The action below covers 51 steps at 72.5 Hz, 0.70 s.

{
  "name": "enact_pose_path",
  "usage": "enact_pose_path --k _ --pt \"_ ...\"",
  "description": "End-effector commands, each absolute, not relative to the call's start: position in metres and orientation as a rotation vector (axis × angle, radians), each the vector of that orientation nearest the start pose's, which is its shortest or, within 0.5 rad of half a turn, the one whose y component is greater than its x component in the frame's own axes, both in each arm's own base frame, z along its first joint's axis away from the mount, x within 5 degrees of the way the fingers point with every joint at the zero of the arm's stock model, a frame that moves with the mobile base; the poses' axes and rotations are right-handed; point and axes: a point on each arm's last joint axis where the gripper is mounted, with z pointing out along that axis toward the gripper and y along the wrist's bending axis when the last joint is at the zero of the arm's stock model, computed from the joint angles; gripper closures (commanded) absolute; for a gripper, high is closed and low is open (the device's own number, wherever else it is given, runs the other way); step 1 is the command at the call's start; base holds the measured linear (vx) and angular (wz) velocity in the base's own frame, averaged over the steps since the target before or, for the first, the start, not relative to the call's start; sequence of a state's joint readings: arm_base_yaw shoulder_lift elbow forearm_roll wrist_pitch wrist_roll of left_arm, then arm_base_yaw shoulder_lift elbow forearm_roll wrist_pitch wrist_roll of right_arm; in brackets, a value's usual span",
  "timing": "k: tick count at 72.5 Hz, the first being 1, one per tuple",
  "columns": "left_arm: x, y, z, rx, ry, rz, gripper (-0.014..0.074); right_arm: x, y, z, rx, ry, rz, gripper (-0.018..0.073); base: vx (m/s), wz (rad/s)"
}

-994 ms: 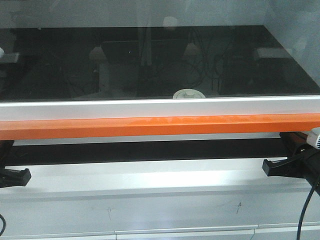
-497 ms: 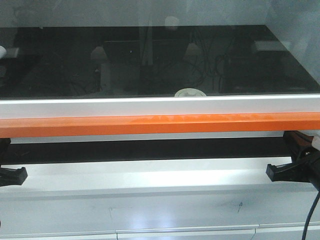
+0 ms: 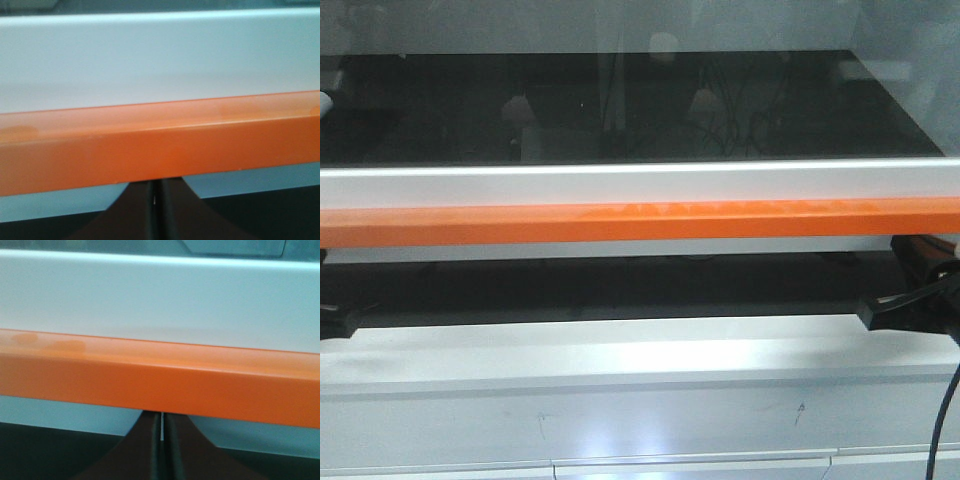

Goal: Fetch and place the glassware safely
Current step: 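Push the orange handle bar upward with both grippers to open the sash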

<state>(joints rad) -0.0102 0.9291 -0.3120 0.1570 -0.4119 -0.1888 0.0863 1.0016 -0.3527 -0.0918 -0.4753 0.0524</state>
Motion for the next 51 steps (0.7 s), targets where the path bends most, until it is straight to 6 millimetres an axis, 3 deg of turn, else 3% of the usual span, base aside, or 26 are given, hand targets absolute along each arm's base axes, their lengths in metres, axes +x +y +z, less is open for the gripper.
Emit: enact_pose_path --k 1,26,51 --pt "0.18 -0.009 0.32 0.013 1.24 -0.16 0.0603 0.186 0.022 0.324 -0.121 1.197 0.095 0.056 0.0 0.0" --pt "0.18 -0.011 0.339 0.017 1.289 -0.179 0.0603 0.169 0.02 0.335 -0.119 1.183 0.086 0.056 0.0 0.01" --pt "0.132 -0.011 0.347 0.029 1.387 -0.139 0.0603 0.127 0.013 0.339 -0.06 1.332 0.117 0.056 0.0 0.0"
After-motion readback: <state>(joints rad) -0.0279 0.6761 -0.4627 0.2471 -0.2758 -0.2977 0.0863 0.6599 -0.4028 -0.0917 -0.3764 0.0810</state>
